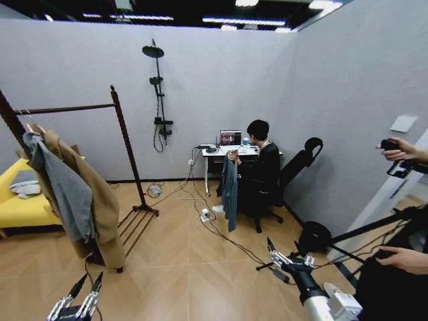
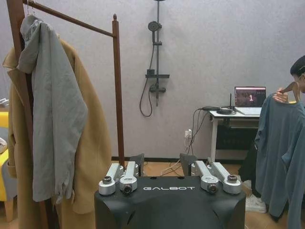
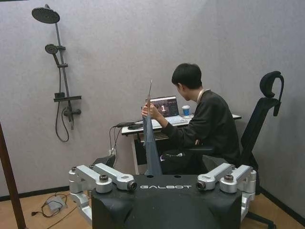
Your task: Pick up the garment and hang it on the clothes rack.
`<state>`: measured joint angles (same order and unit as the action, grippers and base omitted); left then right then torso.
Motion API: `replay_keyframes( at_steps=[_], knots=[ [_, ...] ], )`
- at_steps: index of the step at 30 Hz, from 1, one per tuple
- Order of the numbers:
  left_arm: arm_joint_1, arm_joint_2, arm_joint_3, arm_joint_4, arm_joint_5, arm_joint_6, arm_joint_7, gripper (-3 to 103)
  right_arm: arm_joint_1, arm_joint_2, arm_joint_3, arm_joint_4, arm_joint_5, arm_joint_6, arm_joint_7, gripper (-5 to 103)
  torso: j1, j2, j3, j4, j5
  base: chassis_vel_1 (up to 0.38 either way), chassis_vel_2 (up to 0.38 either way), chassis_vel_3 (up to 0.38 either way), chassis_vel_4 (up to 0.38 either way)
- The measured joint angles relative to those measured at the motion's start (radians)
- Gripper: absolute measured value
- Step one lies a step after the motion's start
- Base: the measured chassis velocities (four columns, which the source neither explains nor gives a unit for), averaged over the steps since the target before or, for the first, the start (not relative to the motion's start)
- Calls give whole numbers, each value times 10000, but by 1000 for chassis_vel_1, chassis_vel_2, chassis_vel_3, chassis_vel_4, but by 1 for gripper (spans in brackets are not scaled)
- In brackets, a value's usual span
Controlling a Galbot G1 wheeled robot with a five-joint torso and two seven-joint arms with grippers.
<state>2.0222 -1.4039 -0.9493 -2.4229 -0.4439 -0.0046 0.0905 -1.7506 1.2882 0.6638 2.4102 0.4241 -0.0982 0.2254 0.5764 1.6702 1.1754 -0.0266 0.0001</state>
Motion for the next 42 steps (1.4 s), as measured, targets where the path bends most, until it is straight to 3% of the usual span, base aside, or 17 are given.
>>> replay_keyframes(
  at_steps=[9, 23, 42],
  knots=[
    [0, 0, 0, 0, 0, 0, 0, 46, 60, -40, 46, -83, -52, 441, -18, 100, -15, 7, -4, -2, -1, 0, 0, 0, 0],
    [1, 0, 0, 0, 0, 0, 0, 46, 17, -39, 33, -32, -92, 294, -323, 100, -12, 6, -4, -1, -1, -2, 4, 3, -3],
    [0, 0, 0, 1, 0, 0, -3, 46, -76, -4, 51, -41, -44, 315, -350, 100, -3, 1, -1, -3, -4, -175, 183, 196, -179]
  ],
)
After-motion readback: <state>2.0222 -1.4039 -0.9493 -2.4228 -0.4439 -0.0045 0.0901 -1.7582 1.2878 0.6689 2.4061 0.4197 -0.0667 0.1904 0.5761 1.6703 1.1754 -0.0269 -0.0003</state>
